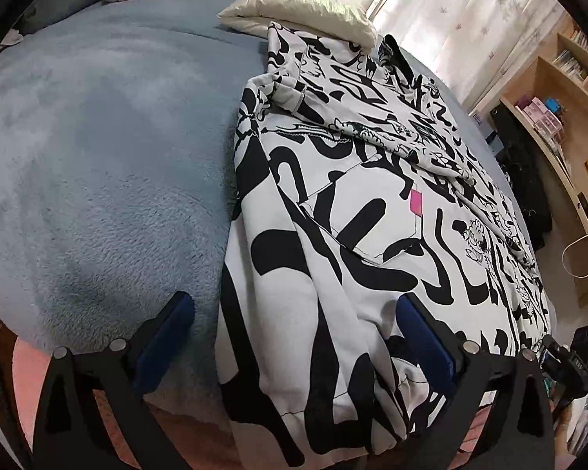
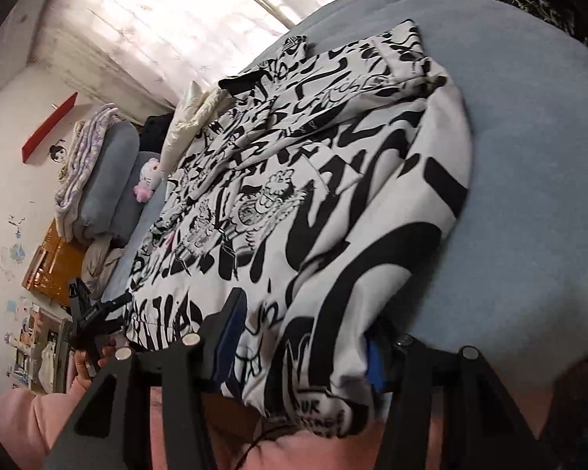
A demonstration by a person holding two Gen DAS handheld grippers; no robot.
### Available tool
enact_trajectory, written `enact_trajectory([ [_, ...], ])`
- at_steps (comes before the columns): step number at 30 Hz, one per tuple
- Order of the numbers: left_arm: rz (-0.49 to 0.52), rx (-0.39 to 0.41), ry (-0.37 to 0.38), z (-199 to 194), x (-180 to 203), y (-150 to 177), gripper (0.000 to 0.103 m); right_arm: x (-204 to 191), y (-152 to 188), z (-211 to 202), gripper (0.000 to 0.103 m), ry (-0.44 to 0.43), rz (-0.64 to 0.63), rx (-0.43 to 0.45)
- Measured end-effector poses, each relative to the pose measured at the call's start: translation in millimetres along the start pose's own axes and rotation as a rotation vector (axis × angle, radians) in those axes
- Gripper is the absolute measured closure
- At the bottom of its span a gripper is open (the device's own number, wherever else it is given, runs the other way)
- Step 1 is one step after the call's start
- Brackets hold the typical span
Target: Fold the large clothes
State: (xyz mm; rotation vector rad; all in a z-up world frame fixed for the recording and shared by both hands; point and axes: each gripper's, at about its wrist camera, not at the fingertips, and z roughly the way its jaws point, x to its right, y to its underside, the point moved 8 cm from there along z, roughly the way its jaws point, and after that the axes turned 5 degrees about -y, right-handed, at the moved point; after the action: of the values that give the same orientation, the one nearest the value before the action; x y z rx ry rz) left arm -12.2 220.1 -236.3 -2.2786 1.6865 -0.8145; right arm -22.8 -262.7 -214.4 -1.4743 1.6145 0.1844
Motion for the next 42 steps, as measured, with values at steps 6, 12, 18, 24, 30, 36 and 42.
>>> enact_trajectory([
  [6, 0.014, 0.015, -0.056, 0, 5, 0, 0.017, -2, -8, 9, 0.062, -0.036, 0.001, 0.009],
  [12, 0.021, 0.007, -0.042, -2, 9, -2, 0.028, -7, -11, 6, 0.078, -0.057, -0.01, 0.025],
  [18, 0.01, -0.022, -0.035, 1, 11, -5, 0.058, -16, -17, -1, 0.082, -0.079, -0.015, 0.049],
  [24, -0.083, -0.083, 0.002, 1, 20, -11, 0.092, -39, -30, -13, 0.086, -0.088, -0.071, 0.084],
  [30, -0.171, -0.067, 0.016, -20, 20, -13, 0.1, -54, -29, -23, 0.09, -0.074, -0.121, 0.077],
  [36, -0.133, -0.046, -0.027, -53, 24, -9, 0.102, -64, -20, -42, 0.091, -0.055, -0.164, 0.049],
  [42, -0.123, -0.088, -0.027, -64, 21, 2, 0.102, -73, -10, -53, 0.091, -0.053, -0.197, 0.005],
])
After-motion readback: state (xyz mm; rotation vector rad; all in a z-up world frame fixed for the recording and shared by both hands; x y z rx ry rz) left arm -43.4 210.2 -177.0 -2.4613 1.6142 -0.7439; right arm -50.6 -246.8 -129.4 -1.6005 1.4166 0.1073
